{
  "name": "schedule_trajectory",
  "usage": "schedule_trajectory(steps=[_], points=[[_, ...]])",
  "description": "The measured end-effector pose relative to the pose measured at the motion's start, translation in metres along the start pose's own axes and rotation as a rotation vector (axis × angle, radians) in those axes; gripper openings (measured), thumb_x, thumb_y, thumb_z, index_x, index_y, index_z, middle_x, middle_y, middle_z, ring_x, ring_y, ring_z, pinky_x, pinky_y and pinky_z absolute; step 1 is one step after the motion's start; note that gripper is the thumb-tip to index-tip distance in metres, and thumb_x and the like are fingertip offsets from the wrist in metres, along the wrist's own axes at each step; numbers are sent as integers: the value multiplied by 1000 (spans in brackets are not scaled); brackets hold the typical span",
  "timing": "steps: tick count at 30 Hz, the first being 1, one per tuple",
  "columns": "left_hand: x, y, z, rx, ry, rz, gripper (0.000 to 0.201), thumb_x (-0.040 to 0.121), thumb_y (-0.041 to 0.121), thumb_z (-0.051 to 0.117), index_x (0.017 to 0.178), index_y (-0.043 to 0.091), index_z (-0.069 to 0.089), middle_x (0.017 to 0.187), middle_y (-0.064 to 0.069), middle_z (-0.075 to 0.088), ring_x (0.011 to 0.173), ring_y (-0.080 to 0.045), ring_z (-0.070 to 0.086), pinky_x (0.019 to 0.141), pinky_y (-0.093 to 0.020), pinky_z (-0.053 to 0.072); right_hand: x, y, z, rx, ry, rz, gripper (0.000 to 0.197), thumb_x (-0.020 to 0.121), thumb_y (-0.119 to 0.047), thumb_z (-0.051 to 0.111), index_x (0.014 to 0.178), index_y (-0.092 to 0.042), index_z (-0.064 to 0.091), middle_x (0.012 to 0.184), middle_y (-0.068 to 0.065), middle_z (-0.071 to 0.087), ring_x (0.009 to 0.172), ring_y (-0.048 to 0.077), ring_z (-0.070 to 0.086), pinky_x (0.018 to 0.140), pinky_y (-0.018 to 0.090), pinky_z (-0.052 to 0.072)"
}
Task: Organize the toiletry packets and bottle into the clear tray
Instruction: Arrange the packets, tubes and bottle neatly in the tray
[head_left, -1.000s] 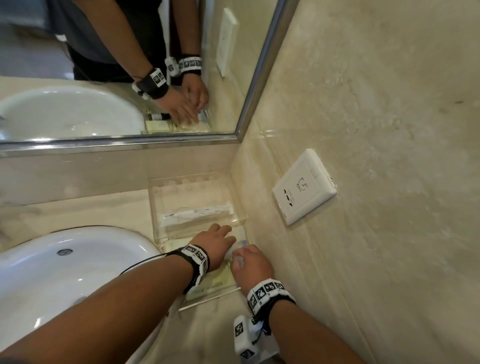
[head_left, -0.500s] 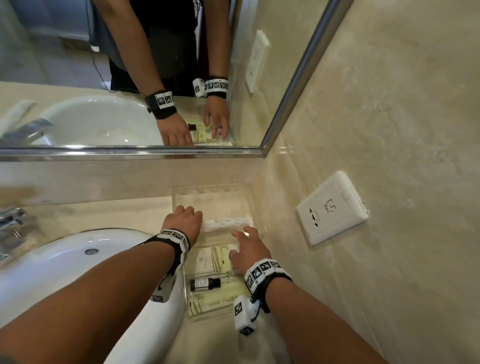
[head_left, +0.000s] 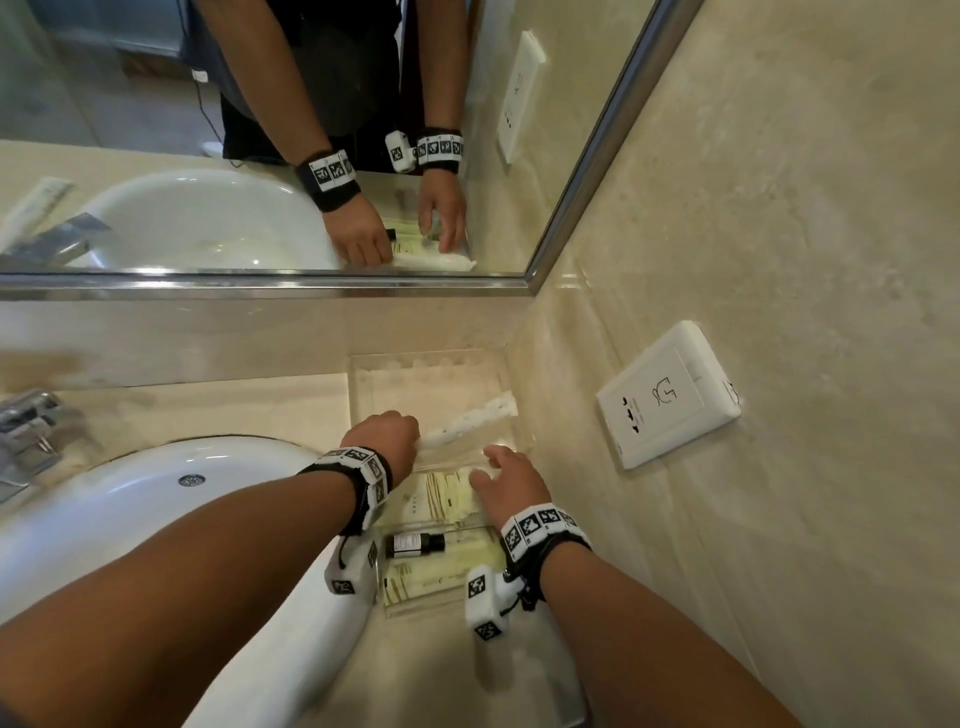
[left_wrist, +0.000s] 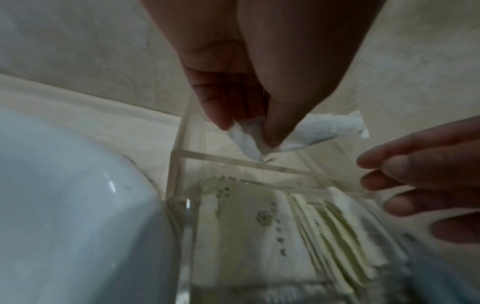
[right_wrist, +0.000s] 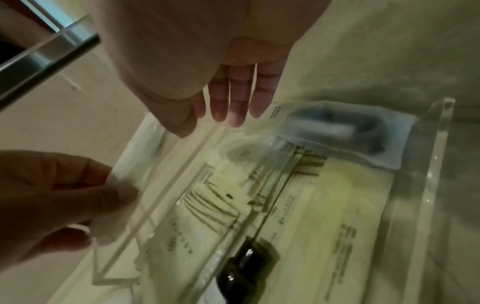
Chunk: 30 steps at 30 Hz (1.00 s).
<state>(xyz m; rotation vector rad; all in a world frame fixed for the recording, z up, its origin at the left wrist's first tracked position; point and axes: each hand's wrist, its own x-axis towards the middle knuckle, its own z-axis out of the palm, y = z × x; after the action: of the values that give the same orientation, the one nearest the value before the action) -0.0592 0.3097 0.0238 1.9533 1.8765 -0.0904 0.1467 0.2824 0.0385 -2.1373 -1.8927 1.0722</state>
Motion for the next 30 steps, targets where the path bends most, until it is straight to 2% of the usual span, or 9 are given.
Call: schedule_trajectory(steps=[2,4,6,8,11,14,17,25,30], points=[[-7,6,1,-80,8,16,21,93,24,49,108,18,63,104,-5,62,91,-25,61,72,-32,47,-2,-6,1,163,-17,26,54,90,-44,59,140,-25,56,131,-8,61,119,16,59,97,29,45],[-17,12,3,-134,9,51,20,93,30,53,105,18,63,101,-3,64,90,-24,61,73,-31,48,-4,-13,5,348,-21,55,52,83,-51,61,126,-23,68,118,-6,70,105,15,66,95,37,53],[-28,17,5,-169,2,92,19,92,34,57,102,18,62,98,-2,65,87,-23,61,72,-31,47,-6,-20,8,520,6,78,40,83,-52,64,100,-16,73,94,2,76,81,14,69,86,44,60],[-39,20,6,-202,-10,112,18,91,35,58,99,20,60,93,0,64,84,-22,59,71,-31,46,-9,-24,7,650,6,101,30,92,-41,65,91,-11,69,83,4,73,72,12,69,72,37,58],[-53,19,7,-270,-45,118,15,90,38,61,94,25,54,89,4,63,82,-20,59,69,-29,43,-14,-25,5,713,-36,107,21,97,-31,64,88,-11,65,81,3,70,67,10,69,58,26,54],[-69,19,5,-298,-109,110,22,88,35,66,106,23,61,99,3,67,90,-19,62,77,-28,48,-21,-23,8,724,-96,120,17,99,-22,63,85,-12,63,80,7,70,62,11,67,51,20,54],[-81,19,5,-216,-154,122,22,86,27,65,106,18,66,102,0,69,95,-22,64,84,-35,52,-29,-19,12,730,-124,134,16,100,-17,62,86,-9,63,81,10,71,60,12,68,49,20,54],[-101,24,11,-96,-218,65,18,89,20,54,96,13,68,95,-5,70,89,-26,64,79,-34,53,-45,0,19,865,-161,286,18,95,-15,66,109,-3,64,96,17,76,64,16,73,49,24,56],[-108,23,20,45,-340,66,23,89,14,52,104,14,69,99,-6,71,91,-26,66,77,-32,53,-43,27,18,906,-40,435,25,87,-19,72,107,-5,66,69,6,68,50,13,58,44,24,44]])
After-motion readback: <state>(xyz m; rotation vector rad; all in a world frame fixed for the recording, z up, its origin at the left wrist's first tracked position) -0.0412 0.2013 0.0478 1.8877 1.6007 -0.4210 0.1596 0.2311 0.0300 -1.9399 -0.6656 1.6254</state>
